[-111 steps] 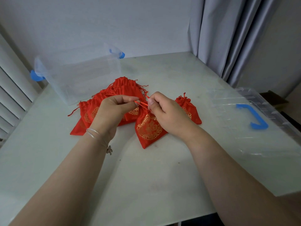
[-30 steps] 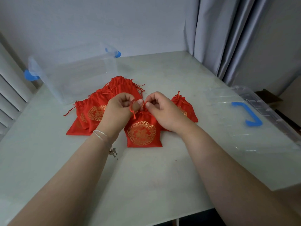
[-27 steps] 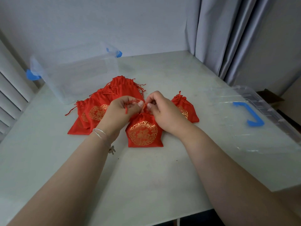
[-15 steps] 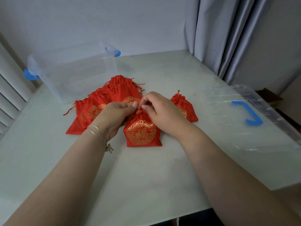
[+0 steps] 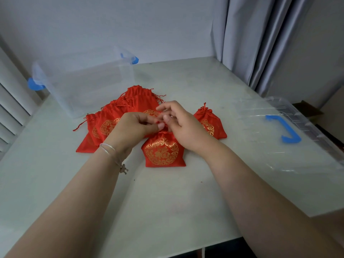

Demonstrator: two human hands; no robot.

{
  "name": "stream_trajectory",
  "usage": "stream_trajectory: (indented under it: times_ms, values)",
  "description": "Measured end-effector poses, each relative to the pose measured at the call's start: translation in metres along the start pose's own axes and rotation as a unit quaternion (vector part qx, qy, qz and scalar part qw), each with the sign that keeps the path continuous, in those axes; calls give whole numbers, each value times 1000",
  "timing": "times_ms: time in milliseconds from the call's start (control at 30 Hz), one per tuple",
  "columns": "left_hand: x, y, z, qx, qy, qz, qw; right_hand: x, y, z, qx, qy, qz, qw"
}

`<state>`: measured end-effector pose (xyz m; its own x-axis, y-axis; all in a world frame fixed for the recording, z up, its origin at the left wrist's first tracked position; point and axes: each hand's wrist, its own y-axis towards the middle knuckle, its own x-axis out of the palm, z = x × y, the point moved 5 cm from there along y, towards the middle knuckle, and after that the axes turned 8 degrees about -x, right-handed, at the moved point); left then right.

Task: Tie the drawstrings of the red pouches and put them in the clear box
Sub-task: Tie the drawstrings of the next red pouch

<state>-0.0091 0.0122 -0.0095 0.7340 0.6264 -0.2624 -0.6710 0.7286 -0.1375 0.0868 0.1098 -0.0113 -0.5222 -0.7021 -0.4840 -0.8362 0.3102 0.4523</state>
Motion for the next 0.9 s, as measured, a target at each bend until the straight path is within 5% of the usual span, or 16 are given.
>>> stream_trajectory:
  times_ms: [100,200,400,633,700,800,900]
  values:
    - [-3,-1,4,18,-42,8,999,3,-3,12,60,-11,-67,996]
    - [-6,-1,5,27,-50,19,998,-2,-2,17,74,-60,-35,995]
    - [-7,-1,7,31,-25,64,997,-12,1,-6,-54,-177,43,982]
    - [-10,-1,1,-13,-62,27,998,-7,-3,-2,14,-136,-63,989]
    - [-8,-1,4,0,-57,21,998,-13,-3,2,44,-131,-41,990]
    - [-5,-3,7,24,-52,9,998,-30,0,2,3,-171,96,981]
    - [-1,-5,9,54,-46,-11,997,-23,2,7,16,-11,25,999]
